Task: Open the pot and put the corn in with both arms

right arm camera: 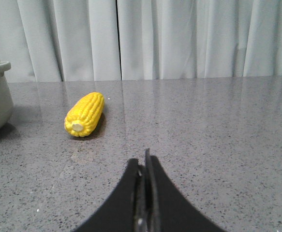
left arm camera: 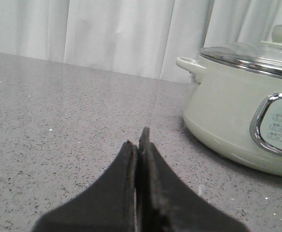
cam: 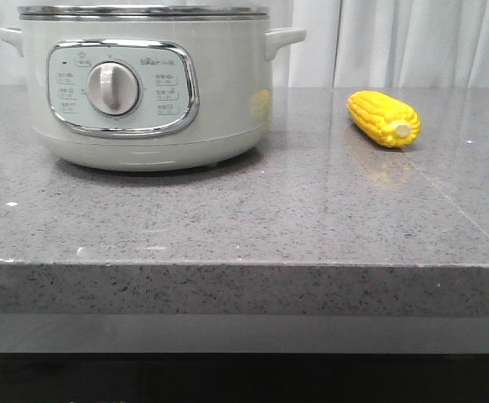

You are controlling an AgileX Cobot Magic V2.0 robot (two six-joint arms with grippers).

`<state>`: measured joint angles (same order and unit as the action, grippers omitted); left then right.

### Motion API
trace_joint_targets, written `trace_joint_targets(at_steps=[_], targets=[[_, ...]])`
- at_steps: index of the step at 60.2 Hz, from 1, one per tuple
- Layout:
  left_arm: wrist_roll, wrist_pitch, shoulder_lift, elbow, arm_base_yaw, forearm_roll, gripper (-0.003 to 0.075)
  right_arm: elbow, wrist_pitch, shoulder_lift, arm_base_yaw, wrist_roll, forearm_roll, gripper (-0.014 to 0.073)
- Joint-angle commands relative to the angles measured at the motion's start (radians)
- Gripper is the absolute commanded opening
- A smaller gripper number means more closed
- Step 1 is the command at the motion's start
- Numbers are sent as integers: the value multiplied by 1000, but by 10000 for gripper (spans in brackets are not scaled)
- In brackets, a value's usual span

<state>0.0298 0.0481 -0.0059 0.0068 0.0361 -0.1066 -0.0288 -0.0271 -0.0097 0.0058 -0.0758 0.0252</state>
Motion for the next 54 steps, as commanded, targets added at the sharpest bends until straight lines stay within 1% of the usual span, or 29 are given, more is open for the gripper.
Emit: trace_joint_targets(at_steps=[1, 34, 41, 50, 54], targets=[[0, -79, -15, 11, 4, -9, -20, 12, -75, -22, -2, -3, -7, -69], [0, -79, -15, 11, 4, -9, -20, 12, -75, -22, -2, -3, -7, -69], [0, -86, -15, 11, 4, -9, -20, 12, -98, -22, -2, -3, -7, -69], [0, -162, -15, 6, 4, -9, -20, 17, -153, -22, -2, -3, -6, -69], [0, -153, -15, -15, 4, -7, -20, 48, -138, -22, -2, -3, -6, -69]])
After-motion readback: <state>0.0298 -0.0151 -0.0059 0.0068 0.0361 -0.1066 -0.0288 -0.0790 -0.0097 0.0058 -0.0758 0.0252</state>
